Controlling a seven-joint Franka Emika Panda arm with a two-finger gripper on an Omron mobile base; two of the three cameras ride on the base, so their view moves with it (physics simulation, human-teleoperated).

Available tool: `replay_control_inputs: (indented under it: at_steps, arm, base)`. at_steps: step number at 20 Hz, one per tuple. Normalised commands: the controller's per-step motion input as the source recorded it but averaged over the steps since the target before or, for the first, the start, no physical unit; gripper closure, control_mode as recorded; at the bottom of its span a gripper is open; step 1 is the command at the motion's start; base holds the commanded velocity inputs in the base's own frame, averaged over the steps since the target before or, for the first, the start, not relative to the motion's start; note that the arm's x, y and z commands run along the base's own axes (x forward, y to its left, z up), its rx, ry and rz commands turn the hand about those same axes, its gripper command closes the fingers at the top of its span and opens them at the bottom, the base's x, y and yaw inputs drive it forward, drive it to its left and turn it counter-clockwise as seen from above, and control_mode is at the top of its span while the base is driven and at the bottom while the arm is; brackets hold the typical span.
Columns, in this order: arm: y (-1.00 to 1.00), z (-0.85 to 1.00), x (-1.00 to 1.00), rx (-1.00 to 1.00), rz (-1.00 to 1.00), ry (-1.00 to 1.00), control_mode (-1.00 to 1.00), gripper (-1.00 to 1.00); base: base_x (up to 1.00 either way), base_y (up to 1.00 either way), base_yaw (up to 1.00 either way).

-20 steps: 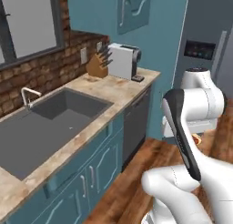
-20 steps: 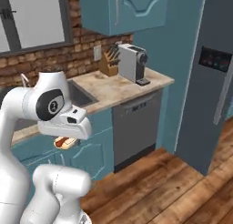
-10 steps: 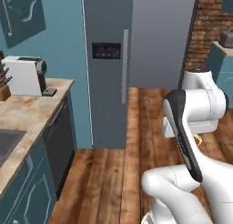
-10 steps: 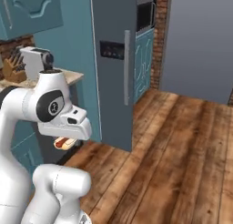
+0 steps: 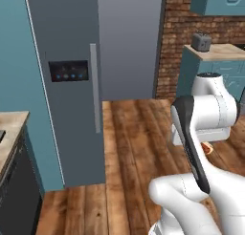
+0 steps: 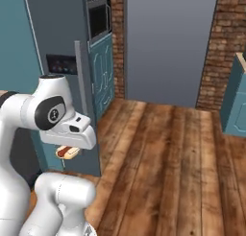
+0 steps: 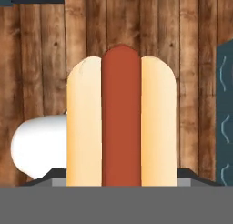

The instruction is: Store the hot dog in the freezer for long-term storage. Close the freezer door after placing the cooked food.

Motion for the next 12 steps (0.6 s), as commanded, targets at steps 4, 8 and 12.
replay_control_inputs:
  at_steps: [4,8,12]
  arm:
    - [0.0,0.0,0.0,0.0,0.0,0.0,1.0,1.0]
    - [0.0,0.0,0.0,0.0,0.0,0.0,1.0,1.0]
    - [0.0,0.0,0.0,0.0,0.0,0.0,1.0,1.0]
  base:
    - [1.0,-0.66,-0.28]
    - [1.0,-0.72,-0.19]
    - [1.0,-0.38,-0.08]
